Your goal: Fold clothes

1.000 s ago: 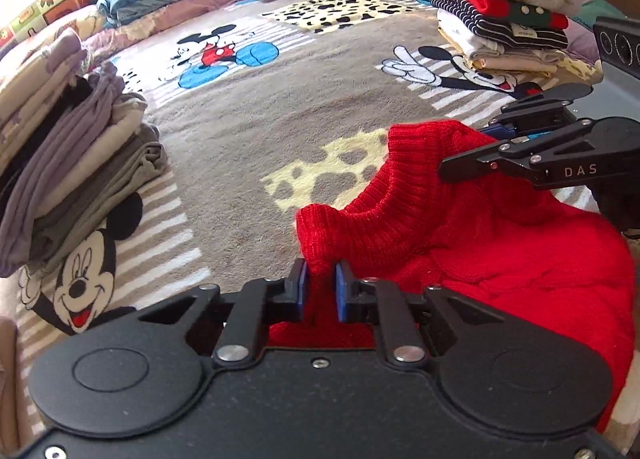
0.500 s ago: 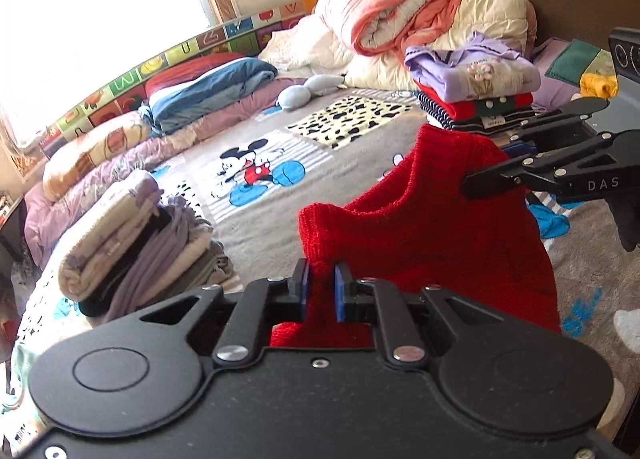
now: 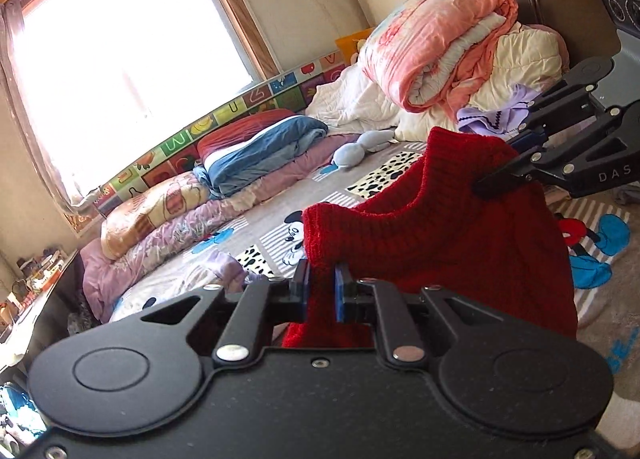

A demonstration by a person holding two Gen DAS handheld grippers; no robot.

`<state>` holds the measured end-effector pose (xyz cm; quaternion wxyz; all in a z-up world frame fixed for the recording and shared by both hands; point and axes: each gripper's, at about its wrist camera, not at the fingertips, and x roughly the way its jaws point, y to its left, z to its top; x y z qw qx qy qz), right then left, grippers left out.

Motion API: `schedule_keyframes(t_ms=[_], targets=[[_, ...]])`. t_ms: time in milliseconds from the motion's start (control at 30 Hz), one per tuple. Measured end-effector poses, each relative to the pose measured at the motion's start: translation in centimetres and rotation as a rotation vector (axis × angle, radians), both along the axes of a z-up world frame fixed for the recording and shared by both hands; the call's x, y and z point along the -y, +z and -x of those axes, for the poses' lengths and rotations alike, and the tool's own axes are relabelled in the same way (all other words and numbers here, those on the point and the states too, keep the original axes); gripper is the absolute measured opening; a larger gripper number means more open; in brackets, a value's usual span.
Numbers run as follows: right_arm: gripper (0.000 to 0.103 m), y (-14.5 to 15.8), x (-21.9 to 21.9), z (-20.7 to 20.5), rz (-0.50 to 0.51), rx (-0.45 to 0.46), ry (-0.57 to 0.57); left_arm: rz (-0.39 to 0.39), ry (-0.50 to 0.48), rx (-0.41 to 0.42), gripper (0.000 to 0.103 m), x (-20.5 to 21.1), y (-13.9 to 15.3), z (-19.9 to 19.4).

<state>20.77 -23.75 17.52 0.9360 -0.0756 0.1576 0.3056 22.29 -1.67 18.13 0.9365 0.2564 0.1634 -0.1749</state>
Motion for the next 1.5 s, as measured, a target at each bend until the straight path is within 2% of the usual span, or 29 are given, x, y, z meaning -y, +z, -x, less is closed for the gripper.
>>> schedule_keyframes(t_ms=[200, 300, 367, 433, 533, 633, 700, 900, 1000, 1133, 1400, 1500], targets=[[0.018, 3.4, -0.3, -4.0, 0.060, 0.054, -0.043, -0.017, 0.037, 0.108, 0.010, 0.8, 2.6, -3.9], [0.018, 4.8, -0.2, -5.9, 0.097, 0.119, -0.086, -0.005, 0.066, 0.156, 0.010, 1.2, 3.1, -5.3], [0.018, 5.2, -0.2, -6.9, 0.110, 0.163, -0.112, -0.024, 0.074, 0.185, 0.010, 1.7, 2.2, -5.4], [0.018, 4.7, -0.4, -7.3, 0.124, 0.199, -0.127, -0.039, 0.067, 0.188, 0.010, 1.8, -0.1, -4.6], [0.018, 1.9, -0.5, -7.0, 0.107, 0.202, -0.121, -0.054, 0.040, 0.142, 0.010, 1.5, -4.7, -2.0], [0.018, -3.2, -0.8, -4.7, 0.108, 0.162, -0.095, -0.087, 0.006, 0.104, 0.010, 1.2, -9.4, 2.0], [0.018, -6.8, -1.1, -1.8, 0.097, 0.122, -0.061, -0.089, -0.012, 0.073, 0.010, 0.8, -11.9, 5.1], [0.018, -15.9, -3.4, 9.2, 0.174, 0.074, 0.050, -0.113, -0.047, 0.041, 0.010, 1.0, -17.7, 13.3], [0.017, -18.5, -4.5, 13.5, 0.206, 0.069, 0.074, -0.123, -0.058, 0.033, 0.009, 1.4, -19.5, 15.6], [0.017, -21.0, -5.6, 17.0, 0.278, 0.076, 0.082, -0.146, -0.074, 0.026, 0.009, 2.1, -21.9, 18.1], [0.017, -24.1, -5.1, 20.2, 0.371, 0.055, 0.044, -0.160, -0.092, -0.008, 0.009, 2.7, -26.0, 22.1], [0.018, -25.0, -5.0, 20.8, 0.389, 0.010, 0.016, -0.136, -0.044, -0.052, 0.011, 2.3, -27.0, 22.8]])
